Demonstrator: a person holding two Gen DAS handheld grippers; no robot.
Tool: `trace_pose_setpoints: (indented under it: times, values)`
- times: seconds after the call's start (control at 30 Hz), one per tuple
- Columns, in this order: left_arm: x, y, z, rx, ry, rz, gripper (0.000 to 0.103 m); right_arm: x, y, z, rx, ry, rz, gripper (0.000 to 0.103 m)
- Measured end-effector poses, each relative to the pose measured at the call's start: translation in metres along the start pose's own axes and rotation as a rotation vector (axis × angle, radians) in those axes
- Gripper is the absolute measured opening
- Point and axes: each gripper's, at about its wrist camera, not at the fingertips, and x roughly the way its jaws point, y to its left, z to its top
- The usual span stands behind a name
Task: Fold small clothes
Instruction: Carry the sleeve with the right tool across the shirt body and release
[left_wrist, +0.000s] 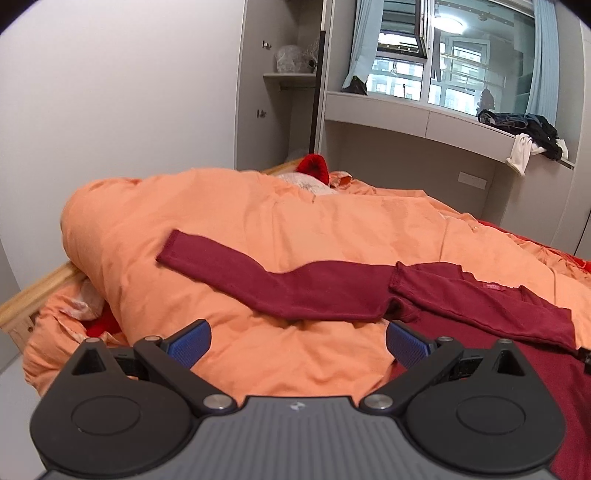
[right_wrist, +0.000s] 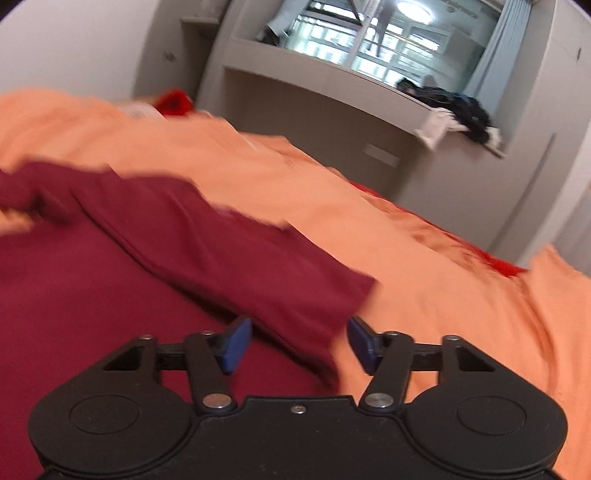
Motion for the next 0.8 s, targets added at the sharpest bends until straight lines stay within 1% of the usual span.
trace_pose_setpoints:
  times: [0.1, 0.13, 0.17, 0.2, 0.23, 0.27, 0.3, 0.33, 0.37, 0.4, 0.47, 0.5, 0.53, 0.57, 0.6, 0.63, 0.67, 0.7, 0.73, 0.8]
  values:
    - [0.013, 0.003, 0.001, -0.041, 0.050, -0.025, 0.103, 0.012, -0.002, -0.014, 0.000, 0.017, -0.079, 0.055]
    - [0.017, 0.005, 0.001, -0.050, 0.062, -0.016, 0.103, 0.023, -0.005, -0.017, 0.011, 0.032, -0.089, 0.055]
    - [0.021, 0.007, 0.001, -0.056, 0.069, 0.006, 0.103, 0.034, -0.009, -0.019, 0.024, 0.056, -0.082, 0.052]
    - [0.024, 0.009, 0.000, -0.061, 0.073, 0.021, 0.103, 0.044, -0.010, -0.022, 0.044, 0.079, -0.057, 0.048]
    - [0.026, 0.013, 0.001, -0.068, 0.073, 0.028, 0.103, 0.051, -0.012, -0.025, 0.069, 0.097, -0.018, 0.038]
    - [0.029, 0.018, 0.001, -0.080, 0.069, 0.038, 0.103, 0.060, -0.014, -0.021, 0.090, 0.112, 0.011, 0.029]
    - [0.031, 0.023, 0.002, -0.089, 0.068, 0.044, 0.103, 0.062, -0.017, -0.023, 0.115, 0.122, 0.037, 0.028]
    - [0.034, 0.029, 0.002, -0.101, 0.070, 0.049, 0.103, 0.059, -0.019, -0.024, 0.133, 0.121, 0.051, 0.023]
    - [0.036, 0.034, 0.002, -0.113, 0.073, 0.055, 0.103, 0.056, -0.020, -0.025, 0.141, 0.117, 0.047, 0.013]
    - [0.040, 0.041, 0.003, -0.126, 0.081, 0.058, 0.103, 0.053, -0.022, -0.028, 0.149, 0.118, 0.031, 0.012]
    - [0.048, 0.055, 0.002, -0.169, 0.094, 0.056, 0.103, 0.046, -0.031, -0.031, 0.194, 0.112, 0.015, 0.012]
    - [0.053, 0.062, 0.002, -0.189, 0.099, 0.066, 0.103, 0.045, -0.035, -0.036, 0.225, 0.113, 0.023, 0.012]
    - [0.058, 0.069, 0.003, -0.209, 0.108, 0.084, 0.103, 0.044, -0.036, -0.042, 0.235, 0.115, 0.041, 0.012]
    - [0.063, 0.077, 0.004, -0.229, 0.111, 0.094, 0.103, 0.041, -0.034, -0.045, 0.216, 0.105, 0.043, 0.012]
    - [0.068, 0.088, 0.005, -0.249, 0.118, 0.096, 0.103, 0.036, -0.031, -0.046, 0.188, 0.082, 0.031, 0.015]
    - [0.072, 0.099, 0.007, -0.270, 0.129, 0.097, 0.103, 0.028, -0.029, -0.047, 0.170, 0.053, 0.001, 0.027]
    - [0.075, 0.111, 0.009, -0.296, 0.132, 0.089, 0.103, 0.017, -0.031, -0.045, 0.178, 0.025, -0.018, 0.033]
    - [0.077, 0.123, 0.012, -0.321, 0.124, 0.075, 0.103, 0.002, -0.033, -0.045, 0.206, -0.021, -0.015, 0.034]
    - [0.081, 0.136, 0.016, -0.351, 0.111, 0.050, 0.103, -0.018, -0.037, -0.046, 0.236, -0.075, 0.008, 0.035]
    - [0.094, 0.161, 0.024, -0.413, 0.093, -0.029, 0.103, -0.058, -0.039, -0.045, 0.259, -0.154, 0.058, 0.044]
